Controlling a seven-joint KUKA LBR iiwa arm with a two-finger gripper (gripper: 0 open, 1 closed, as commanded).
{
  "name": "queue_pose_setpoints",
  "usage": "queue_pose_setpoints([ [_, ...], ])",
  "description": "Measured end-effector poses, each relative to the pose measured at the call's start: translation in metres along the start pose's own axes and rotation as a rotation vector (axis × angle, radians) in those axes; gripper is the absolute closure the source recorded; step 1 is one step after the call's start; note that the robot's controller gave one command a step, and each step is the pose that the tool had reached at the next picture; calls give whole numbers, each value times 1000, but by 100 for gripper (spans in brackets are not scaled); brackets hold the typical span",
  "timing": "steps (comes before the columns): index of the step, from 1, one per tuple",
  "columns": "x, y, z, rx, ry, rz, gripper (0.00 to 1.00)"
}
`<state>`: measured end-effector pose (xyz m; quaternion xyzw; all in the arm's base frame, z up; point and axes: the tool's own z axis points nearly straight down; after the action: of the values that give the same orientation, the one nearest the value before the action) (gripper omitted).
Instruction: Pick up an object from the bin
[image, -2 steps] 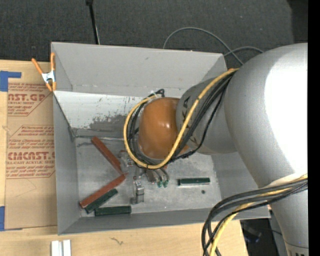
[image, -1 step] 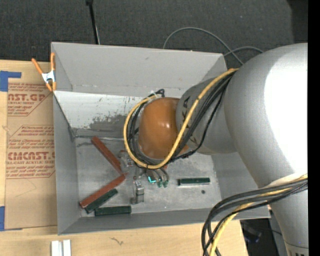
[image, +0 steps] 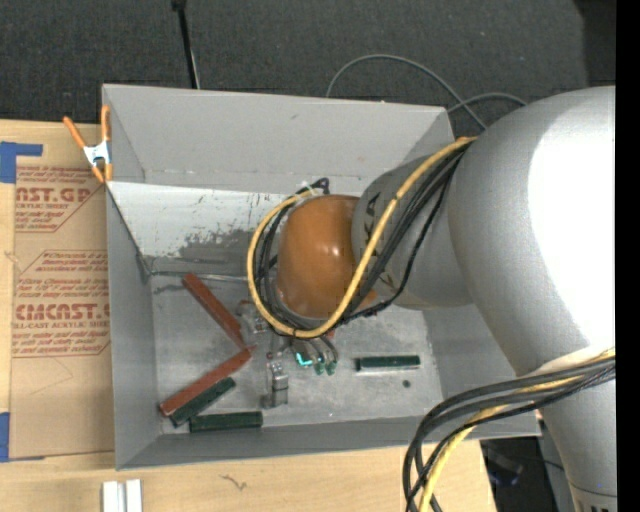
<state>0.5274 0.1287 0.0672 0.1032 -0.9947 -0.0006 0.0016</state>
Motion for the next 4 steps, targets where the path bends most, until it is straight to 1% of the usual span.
queue_pose_setpoints([
  [1, -3, 0, -3, 0, -12, 1, 100],
  [2, -56, 12, -89, 1, -11, -69, 100],
  [3, -52, 12, -84, 1, 1, -68, 0],
  [4, -13, 15, -1, 0, 0, -351, 0],
])
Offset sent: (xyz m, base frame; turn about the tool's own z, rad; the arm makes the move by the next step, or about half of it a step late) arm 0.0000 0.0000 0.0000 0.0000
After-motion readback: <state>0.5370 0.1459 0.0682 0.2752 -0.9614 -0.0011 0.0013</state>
